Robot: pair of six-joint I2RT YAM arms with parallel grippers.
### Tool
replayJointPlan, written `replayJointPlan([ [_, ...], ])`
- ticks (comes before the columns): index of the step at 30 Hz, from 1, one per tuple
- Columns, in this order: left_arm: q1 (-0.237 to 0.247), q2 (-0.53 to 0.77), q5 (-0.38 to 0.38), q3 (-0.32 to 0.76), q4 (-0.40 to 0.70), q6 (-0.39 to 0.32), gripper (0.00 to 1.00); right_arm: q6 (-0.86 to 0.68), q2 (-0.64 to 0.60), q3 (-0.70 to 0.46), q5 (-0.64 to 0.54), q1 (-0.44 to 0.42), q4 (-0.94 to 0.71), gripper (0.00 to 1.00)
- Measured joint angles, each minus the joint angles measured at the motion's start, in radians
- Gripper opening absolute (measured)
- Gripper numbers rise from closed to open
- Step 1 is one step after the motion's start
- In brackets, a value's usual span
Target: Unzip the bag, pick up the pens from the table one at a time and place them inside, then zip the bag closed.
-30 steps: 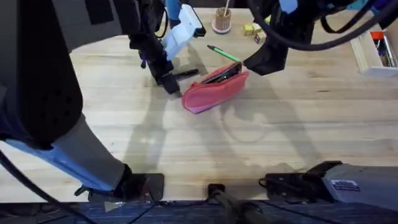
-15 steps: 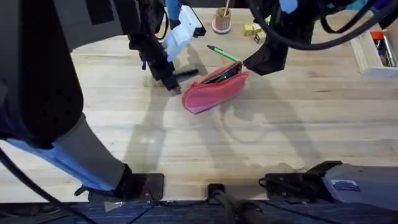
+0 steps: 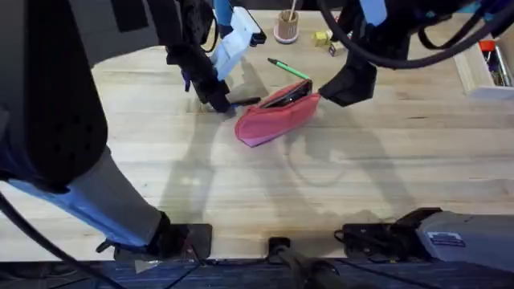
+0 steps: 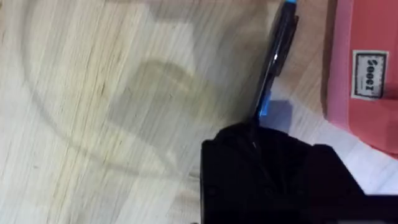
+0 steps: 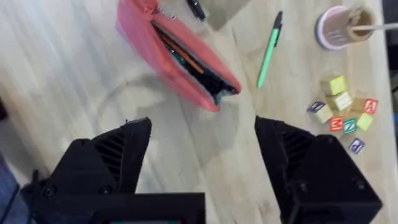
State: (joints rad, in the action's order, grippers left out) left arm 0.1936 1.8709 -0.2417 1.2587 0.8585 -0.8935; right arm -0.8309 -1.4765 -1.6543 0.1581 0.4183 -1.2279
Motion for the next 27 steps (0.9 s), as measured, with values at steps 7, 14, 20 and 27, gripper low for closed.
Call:
replayJointPlan([
  [7, 0.0, 0.027, 0.005, 0.047, 0.054, 0.045, 0.04, 0.054, 0.087, 0.0, 0.0, 0.0, -0.016, 0.997],
  [14, 0.011, 0.11, 0.015, 0.19, 0.199, 0.102, 0.041, 0.068, 0.225, 0.0, -0.015, 0.0, -0.035, 0.997],
  [20, 0.035, 0.133, 0.001, 0.384, 0.315, 0.159, 0.042, 0.102, 0.263, 0.0, -0.028, 0.0, -0.071, 0.997],
  [27, 0.101, 0.133, -0.055, 0.561, 0.437, 0.206, 0.042, 0.176, 0.273, 0.0, -0.032, 0.0, -0.129, 0.997],
])
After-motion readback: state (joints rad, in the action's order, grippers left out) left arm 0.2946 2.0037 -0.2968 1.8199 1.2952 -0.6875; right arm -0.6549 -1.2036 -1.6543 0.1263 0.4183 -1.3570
